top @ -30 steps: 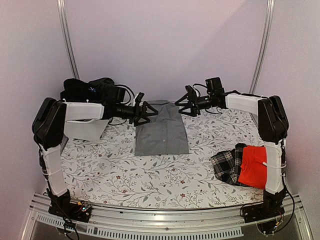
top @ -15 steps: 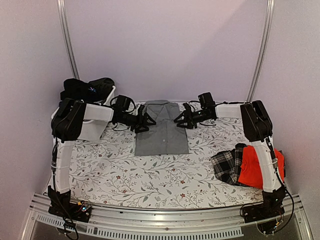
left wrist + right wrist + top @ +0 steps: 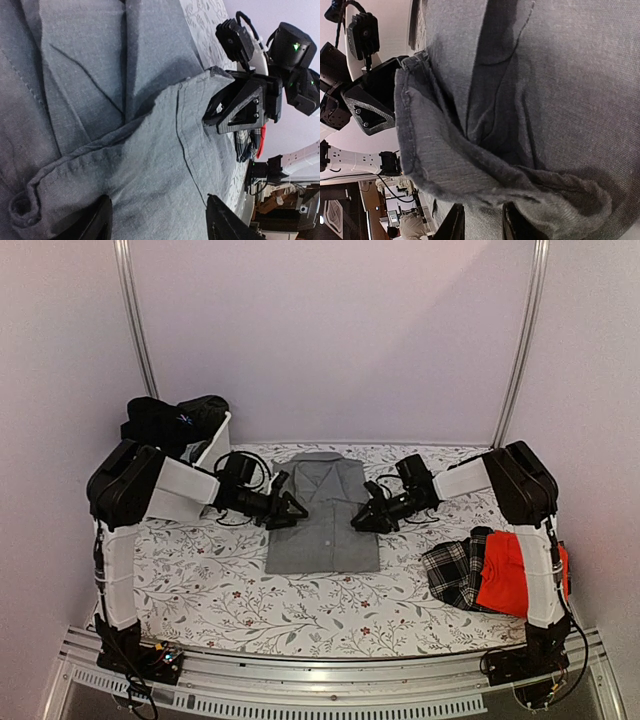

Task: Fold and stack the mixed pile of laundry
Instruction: Move the 2/3-rectangle-folded shirt to the center of the board, then pick up the 2/3-rectangle-folded shirt from the center of the board.

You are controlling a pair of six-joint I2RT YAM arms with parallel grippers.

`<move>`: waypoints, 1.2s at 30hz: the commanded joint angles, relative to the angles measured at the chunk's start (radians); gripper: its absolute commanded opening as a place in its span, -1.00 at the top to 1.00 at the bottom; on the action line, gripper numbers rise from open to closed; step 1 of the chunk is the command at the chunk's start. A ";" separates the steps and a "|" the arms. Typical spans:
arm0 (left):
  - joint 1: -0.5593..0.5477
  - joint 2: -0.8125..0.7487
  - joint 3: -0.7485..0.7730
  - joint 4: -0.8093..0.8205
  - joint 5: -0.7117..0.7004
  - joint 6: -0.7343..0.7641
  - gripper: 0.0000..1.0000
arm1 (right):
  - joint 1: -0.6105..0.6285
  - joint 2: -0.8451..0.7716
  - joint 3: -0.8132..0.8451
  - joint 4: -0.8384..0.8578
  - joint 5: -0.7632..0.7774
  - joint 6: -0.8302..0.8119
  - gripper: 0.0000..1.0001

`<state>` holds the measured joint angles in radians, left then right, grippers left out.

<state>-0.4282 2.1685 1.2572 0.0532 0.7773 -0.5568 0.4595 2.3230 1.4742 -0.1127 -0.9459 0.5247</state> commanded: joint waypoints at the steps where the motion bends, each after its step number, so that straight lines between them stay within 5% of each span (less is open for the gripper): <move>1: -0.058 -0.065 -0.213 -0.097 -0.025 -0.006 -0.28 | 0.037 -0.119 -0.206 -0.111 0.068 -0.049 0.49; 4: -0.064 -0.175 -0.304 -0.078 -0.035 -0.006 -0.38 | 0.064 -0.206 -0.278 -0.126 0.037 -0.075 0.45; 10: -0.089 -0.480 -0.337 -0.137 -0.255 0.124 -0.99 | 0.068 -0.363 -0.217 -0.123 0.030 -0.129 0.40; 14: -0.178 -0.657 -0.362 -0.195 -0.506 0.318 -0.99 | 0.092 -0.359 -0.104 -0.184 0.032 -0.217 0.42; 21: -0.500 -0.792 -0.492 -0.166 -0.851 0.582 -1.00 | 0.168 -0.166 0.185 -0.331 0.029 -0.343 0.54; 27: -0.712 -0.709 -0.522 -0.079 -1.000 0.745 -0.82 | 0.187 -0.024 0.265 -0.328 0.035 -0.385 0.59; 36: -0.888 -0.428 -0.456 0.025 -1.194 0.912 -0.24 | 0.194 0.124 0.307 -0.328 0.137 -0.447 0.64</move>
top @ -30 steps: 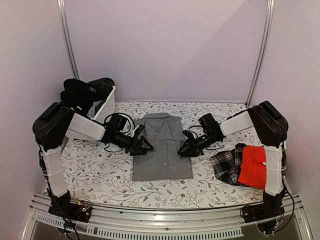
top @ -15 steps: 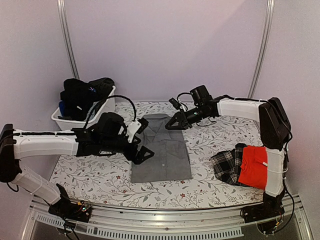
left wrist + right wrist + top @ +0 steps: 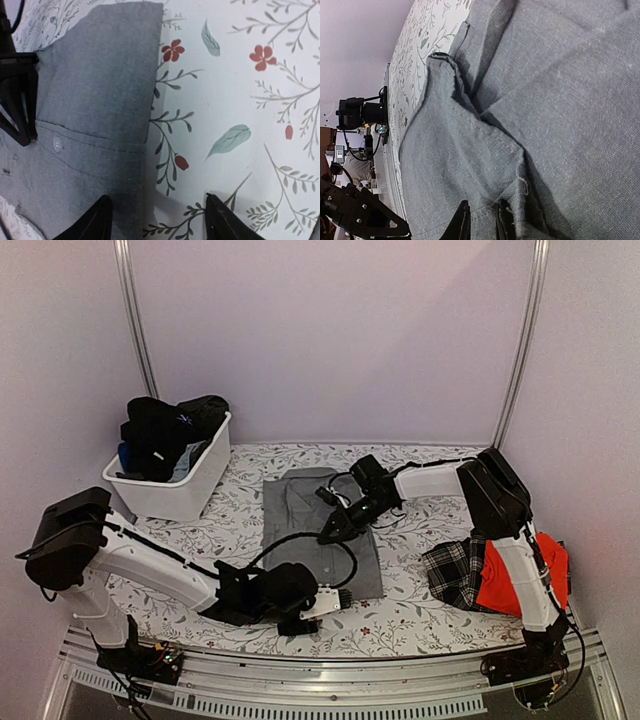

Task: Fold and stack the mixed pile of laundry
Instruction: Pick up the 2/3-rectangle-folded shirt from the center of the board.

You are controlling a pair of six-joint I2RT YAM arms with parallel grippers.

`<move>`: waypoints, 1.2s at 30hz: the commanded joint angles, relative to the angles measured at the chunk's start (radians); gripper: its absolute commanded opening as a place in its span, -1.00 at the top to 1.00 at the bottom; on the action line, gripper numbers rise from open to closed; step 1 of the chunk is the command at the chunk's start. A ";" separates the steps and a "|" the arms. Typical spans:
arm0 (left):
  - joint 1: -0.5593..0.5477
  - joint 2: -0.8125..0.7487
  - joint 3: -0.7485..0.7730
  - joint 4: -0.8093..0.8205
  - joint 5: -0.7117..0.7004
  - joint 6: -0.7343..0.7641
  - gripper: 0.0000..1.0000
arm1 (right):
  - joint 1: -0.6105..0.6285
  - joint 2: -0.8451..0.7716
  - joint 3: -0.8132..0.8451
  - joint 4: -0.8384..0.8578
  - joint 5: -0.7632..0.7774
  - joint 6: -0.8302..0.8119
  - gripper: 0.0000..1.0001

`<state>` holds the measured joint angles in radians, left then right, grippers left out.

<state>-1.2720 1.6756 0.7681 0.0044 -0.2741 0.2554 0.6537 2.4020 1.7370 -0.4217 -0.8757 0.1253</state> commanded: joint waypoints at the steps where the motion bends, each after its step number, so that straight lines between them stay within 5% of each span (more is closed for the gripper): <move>1: -0.050 0.082 0.032 0.091 -0.172 0.113 -0.20 | -0.001 0.052 0.045 -0.024 0.075 -0.050 0.64; 10: -0.050 0.167 0.042 0.210 -0.442 0.232 0.42 | 0.018 0.082 0.003 -0.053 0.107 -0.093 0.65; 15: -0.052 0.056 0.096 0.073 -0.395 0.184 0.97 | 0.027 0.044 -0.079 -0.047 0.105 -0.097 0.66; 26: -0.035 -0.226 0.272 -0.451 0.029 -0.013 1.00 | 0.134 -0.183 -0.335 -0.085 0.019 -0.114 0.66; 33: 0.065 -0.244 0.333 -0.523 0.222 -0.039 1.00 | 0.213 -0.291 -0.455 -0.101 -0.030 -0.115 0.59; 36: 0.086 -0.240 0.335 -0.530 0.291 -0.013 1.00 | 0.211 -0.328 -0.408 -0.163 0.002 -0.150 0.30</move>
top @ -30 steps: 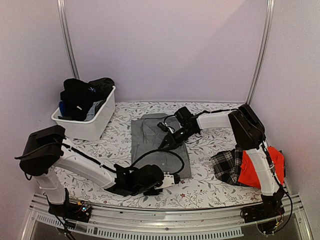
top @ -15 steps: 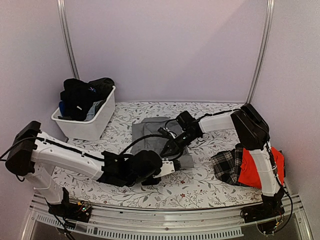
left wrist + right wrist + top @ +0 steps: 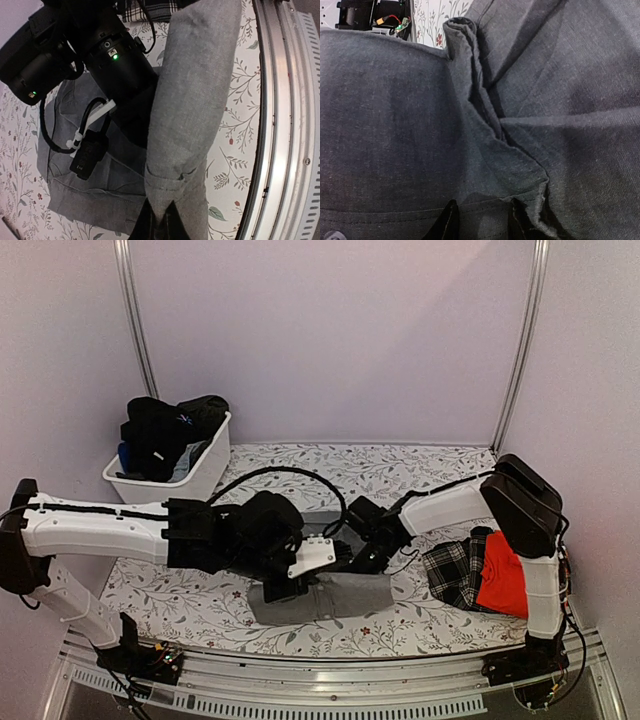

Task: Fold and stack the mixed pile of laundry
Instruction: Pick up the 2/3-rectangle-folded shirt from the center of the board, then fold the 2/3-rectangle-folded shirt at the center of the board.

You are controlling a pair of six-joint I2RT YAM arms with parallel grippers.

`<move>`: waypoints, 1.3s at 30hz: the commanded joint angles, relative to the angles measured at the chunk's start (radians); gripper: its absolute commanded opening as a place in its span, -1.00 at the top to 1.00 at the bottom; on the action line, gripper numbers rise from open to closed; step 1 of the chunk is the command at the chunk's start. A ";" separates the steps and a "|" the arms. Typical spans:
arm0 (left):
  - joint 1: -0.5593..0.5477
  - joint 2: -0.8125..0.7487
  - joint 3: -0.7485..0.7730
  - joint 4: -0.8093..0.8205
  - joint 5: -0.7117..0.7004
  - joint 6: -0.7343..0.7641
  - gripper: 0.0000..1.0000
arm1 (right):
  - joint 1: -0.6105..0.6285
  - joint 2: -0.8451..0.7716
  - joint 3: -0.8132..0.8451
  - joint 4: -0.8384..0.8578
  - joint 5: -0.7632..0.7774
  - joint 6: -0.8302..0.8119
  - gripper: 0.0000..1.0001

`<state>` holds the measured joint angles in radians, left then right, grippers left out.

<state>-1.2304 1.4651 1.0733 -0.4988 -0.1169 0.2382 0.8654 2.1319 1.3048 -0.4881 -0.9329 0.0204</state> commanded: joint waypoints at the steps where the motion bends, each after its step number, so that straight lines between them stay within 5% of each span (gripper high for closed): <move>1: 0.047 -0.024 0.031 -0.031 0.157 0.014 1.00 | -0.006 -0.060 0.055 -0.128 0.074 -0.069 0.12; 4: 0.054 -0.008 0.036 -0.042 0.214 0.042 1.00 | -0.053 -0.066 0.140 -0.166 0.093 -0.096 -0.15; 11: 0.075 0.012 0.045 -0.065 0.325 0.076 1.00 | -0.198 -0.023 0.395 -0.216 0.078 -0.111 -0.37; 20: 0.209 0.060 0.105 -0.056 0.352 0.115 1.00 | -0.246 0.300 0.749 -0.215 0.184 -0.039 -0.32; 39: 0.487 0.414 0.376 0.031 0.248 0.291 1.00 | -0.239 0.372 0.617 -0.212 0.203 -0.074 -0.22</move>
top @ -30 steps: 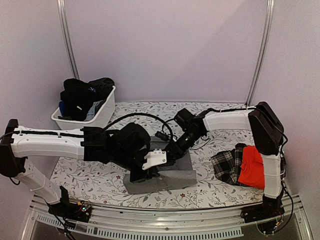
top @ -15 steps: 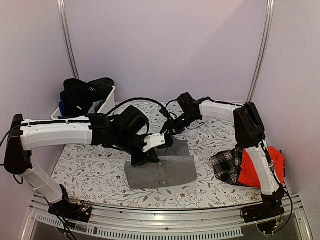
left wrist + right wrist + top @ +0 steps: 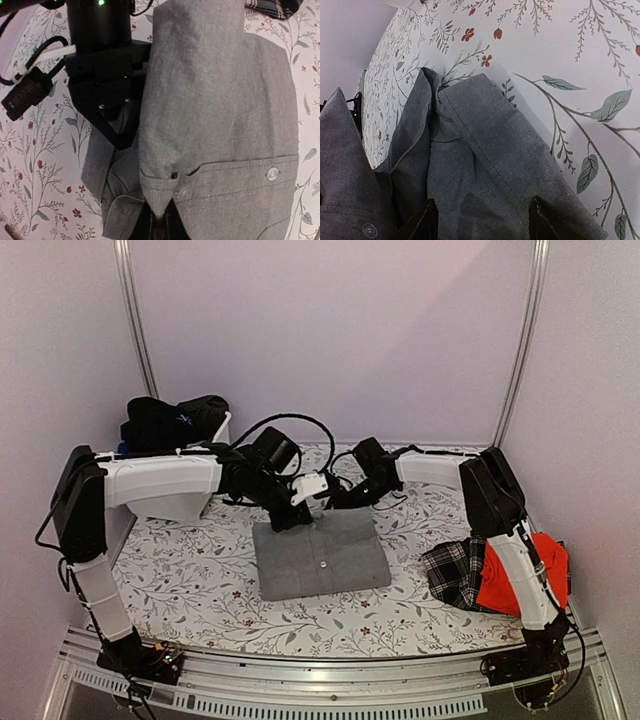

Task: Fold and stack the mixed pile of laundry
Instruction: Fold the 2/3-rectangle-folded shirt at the center of the board.

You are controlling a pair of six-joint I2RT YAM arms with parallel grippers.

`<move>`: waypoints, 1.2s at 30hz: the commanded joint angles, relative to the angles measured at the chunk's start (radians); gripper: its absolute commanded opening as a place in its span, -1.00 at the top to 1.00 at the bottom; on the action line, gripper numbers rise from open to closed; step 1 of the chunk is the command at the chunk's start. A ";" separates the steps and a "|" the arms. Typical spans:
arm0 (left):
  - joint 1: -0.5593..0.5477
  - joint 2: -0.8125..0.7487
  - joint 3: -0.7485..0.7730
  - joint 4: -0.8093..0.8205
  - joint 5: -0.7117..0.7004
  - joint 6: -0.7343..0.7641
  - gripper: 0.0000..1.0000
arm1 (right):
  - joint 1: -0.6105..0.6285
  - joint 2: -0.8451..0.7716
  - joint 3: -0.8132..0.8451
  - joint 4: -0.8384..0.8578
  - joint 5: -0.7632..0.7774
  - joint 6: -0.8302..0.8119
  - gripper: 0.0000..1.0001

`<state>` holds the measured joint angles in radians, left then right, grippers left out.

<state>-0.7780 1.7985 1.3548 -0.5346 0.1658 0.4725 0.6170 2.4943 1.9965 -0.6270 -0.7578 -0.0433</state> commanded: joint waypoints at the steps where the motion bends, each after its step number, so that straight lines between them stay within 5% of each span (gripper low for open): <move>1: 0.042 0.106 0.119 0.070 -0.022 0.052 1.00 | 0.010 0.004 -0.082 -0.071 0.020 -0.011 -0.21; 11: 0.070 0.214 0.147 0.144 -0.012 0.080 0.93 | -0.001 -0.055 -0.135 -0.066 -0.023 -0.002 -0.20; 17: 0.078 0.222 0.145 0.145 -0.018 0.082 0.86 | -0.112 -0.126 -0.107 -0.019 0.042 0.107 -0.35; 23: 0.110 0.223 0.174 0.217 -0.124 0.038 0.43 | -0.216 -0.218 -0.116 0.062 -0.011 0.206 -0.47; 29: 0.164 0.127 0.172 0.219 -0.058 -0.144 -0.27 | -0.256 -0.333 -0.231 0.126 -0.097 0.242 -0.52; 36: 0.291 0.017 0.020 0.114 0.291 -0.557 -0.28 | -0.226 -0.376 -0.297 0.022 -0.102 0.131 -0.50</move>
<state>-0.5556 1.8759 1.4574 -0.3614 0.2443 0.1864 0.3588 2.1448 1.7367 -0.5434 -0.8497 0.1555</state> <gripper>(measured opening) 0.657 0.754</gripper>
